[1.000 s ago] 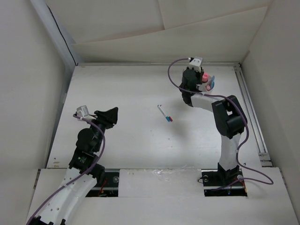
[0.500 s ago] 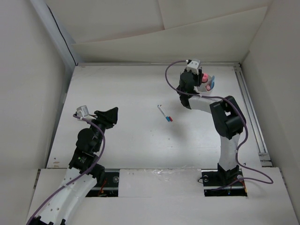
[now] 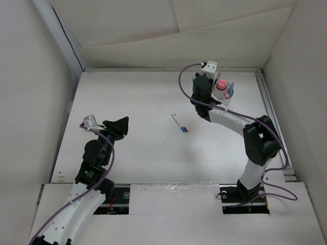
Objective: Sort the stationery into containers
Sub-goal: Place the pen in the storage box, then move the pen to the center of the board.
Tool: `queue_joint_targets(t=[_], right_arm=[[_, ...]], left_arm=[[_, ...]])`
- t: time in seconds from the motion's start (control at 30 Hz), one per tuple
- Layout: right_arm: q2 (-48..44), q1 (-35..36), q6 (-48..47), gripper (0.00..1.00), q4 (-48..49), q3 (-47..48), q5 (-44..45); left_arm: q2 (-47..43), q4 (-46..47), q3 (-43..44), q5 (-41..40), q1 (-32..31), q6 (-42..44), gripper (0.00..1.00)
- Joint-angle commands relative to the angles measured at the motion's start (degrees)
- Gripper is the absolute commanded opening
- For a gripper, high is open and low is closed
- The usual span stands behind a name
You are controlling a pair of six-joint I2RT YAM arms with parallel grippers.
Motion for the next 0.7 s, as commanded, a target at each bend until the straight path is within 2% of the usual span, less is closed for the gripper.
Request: queue_joint_targets(t=[0.0,0.17,0.33,0.43,0.47,0.53,0.6,0.67], right_arm=[[-7.7,1.5,15.7,0.00,-13.1,-0.8,-10.8],[-12.5,5.3,19.0,0.00,-20.5,-4.6,-32.6],[-7.9,8.5,20.8,0.00,-32.6,-1.6,-39.7],[-3.6,10.0,22.4,0.13,-38.5,-0.4,-43.4],[-2.1,10.5,22.9,0.24,-39.6,0.2,-44.0],[-0.7,11.2,23.6,0.35,-40.7,0.2,-43.1],[1.5,11.2,23.6,0.43,-42.3,1.7,-43.6],[3.0,11.2,23.6,0.43,-43.4,2.7,-44.2]], left_arm=[[-0.4,2.5,0.5,1.2,-0.2,0.8,0.41],[0.1,3.1,0.5,1.9,-0.2,0.8,0.41],[1.8,3.7,0.5,1.9,-0.2,0.8,0.41],[1.8,3.7,0.5,1.9,-0.2,0.8,0.41],[1.8,3.7,0.5,1.9,-0.2,0.8,0.41],[1.8,3.7,0.5,1.9,-0.2,0.8,0.41],[2.3,3.7,0.0,1.9,-0.2,0.8,0.41],[2.9,4.3,0.0,1.9,-0.2,0.8,0.41]])
